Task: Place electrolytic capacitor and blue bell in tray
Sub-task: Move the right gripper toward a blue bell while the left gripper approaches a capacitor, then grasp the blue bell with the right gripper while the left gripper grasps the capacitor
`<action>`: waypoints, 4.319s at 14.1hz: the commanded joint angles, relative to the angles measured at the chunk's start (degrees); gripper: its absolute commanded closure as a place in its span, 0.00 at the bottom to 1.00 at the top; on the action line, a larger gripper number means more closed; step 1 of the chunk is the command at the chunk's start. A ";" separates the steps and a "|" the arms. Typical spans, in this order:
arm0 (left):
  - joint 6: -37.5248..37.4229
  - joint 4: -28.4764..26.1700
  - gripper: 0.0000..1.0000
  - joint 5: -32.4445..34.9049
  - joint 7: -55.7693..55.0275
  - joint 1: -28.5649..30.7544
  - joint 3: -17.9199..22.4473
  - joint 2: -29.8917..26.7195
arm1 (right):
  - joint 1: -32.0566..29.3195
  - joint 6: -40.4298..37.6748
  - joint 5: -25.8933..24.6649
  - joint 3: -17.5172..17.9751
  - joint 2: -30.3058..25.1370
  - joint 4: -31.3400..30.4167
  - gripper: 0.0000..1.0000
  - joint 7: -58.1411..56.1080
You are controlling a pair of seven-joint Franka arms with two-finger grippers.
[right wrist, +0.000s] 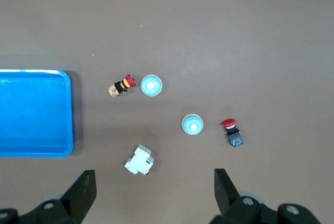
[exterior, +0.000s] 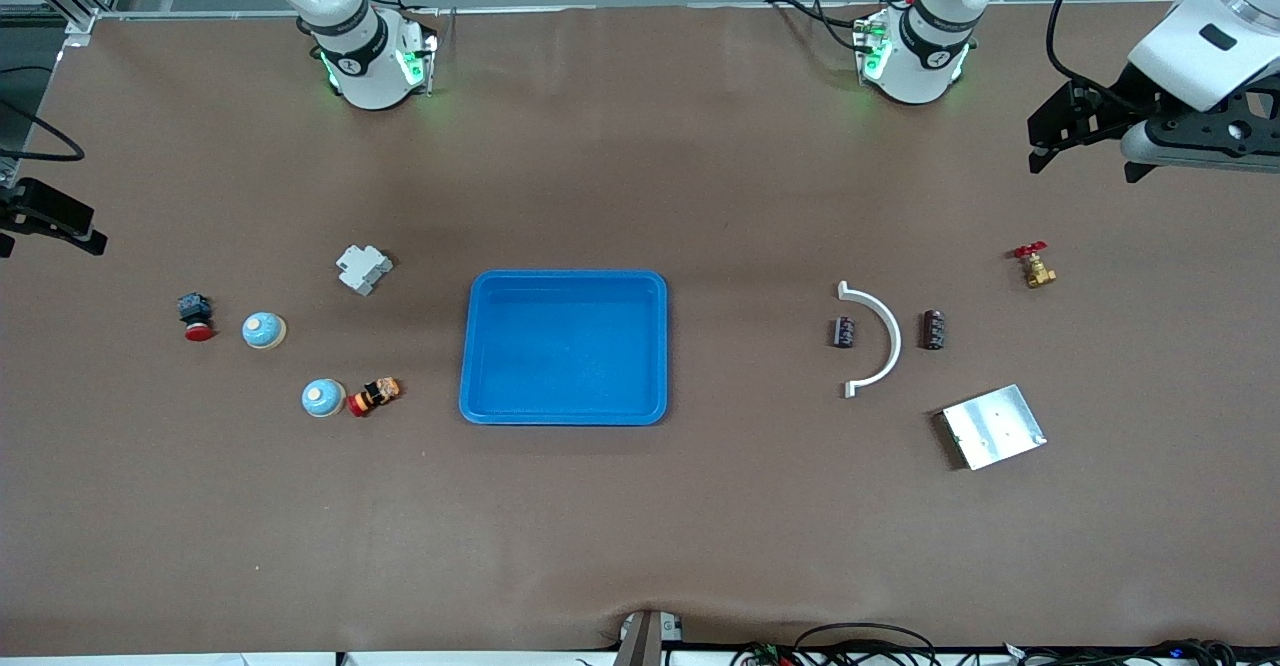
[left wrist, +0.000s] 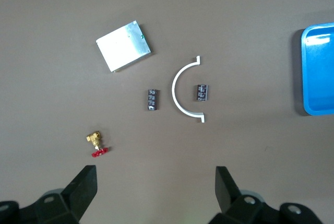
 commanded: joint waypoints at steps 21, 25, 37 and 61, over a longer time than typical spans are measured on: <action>23.71 -29.50 0.00 -0.27 -16.78 0.19 -12.96 -3.37 | 3.25 18.02 -0.19 0.48 20.70 -5.66 0.00 -0.75; 31.12 -33.83 0.00 0.61 -14.32 0.36 -13.31 -0.83 | 3.43 28.93 -0.28 0.48 24.48 -12.10 0.00 -5.48; 50.89 -38.31 0.00 10.62 -13.79 2.82 -13.23 15.16 | 4.22 40.02 -1.25 0.48 31.25 -16.41 0.00 -17.45; 62.41 -30.06 0.00 22.58 -21.86 3.61 -11.91 35.82 | 3.34 42.21 -0.55 0.49 33.89 -16.32 0.66 -19.12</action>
